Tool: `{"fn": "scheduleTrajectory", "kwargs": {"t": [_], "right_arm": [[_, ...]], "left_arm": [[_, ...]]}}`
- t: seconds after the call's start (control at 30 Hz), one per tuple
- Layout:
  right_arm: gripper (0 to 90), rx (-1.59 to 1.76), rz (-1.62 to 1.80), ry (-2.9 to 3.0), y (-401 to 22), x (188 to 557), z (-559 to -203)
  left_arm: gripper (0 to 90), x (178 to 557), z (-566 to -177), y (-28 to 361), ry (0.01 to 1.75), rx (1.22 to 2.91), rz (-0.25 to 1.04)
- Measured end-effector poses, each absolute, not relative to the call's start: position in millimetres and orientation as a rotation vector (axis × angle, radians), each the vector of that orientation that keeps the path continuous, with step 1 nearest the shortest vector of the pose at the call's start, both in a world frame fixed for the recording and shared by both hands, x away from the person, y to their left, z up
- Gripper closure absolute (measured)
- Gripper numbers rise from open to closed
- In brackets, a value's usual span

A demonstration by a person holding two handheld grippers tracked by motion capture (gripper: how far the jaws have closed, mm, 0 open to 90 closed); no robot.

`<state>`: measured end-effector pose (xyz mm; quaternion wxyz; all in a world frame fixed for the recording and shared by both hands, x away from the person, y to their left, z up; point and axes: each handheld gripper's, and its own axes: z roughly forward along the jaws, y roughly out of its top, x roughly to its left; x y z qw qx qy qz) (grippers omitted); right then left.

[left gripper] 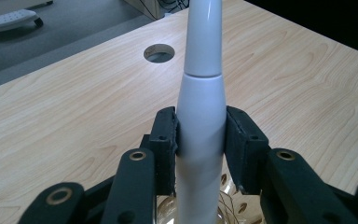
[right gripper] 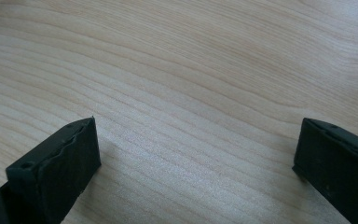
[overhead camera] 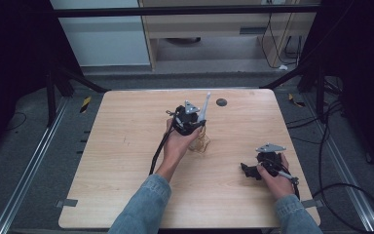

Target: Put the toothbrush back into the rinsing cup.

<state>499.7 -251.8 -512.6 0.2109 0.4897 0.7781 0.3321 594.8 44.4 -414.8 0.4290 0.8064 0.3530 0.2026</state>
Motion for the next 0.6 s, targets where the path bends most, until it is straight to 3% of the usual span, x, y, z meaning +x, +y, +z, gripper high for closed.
{"fn": "scheduleTrajectory", "kwargs": {"t": [0.6], "right_arm": [[0.4, 1.361, 0.923, 2.162, -251.8, 499.7, -512.6]], "left_arm": [[60.4, 588.4, -407.0, 45.5, 0.854, 2.014, 0.56]]}}
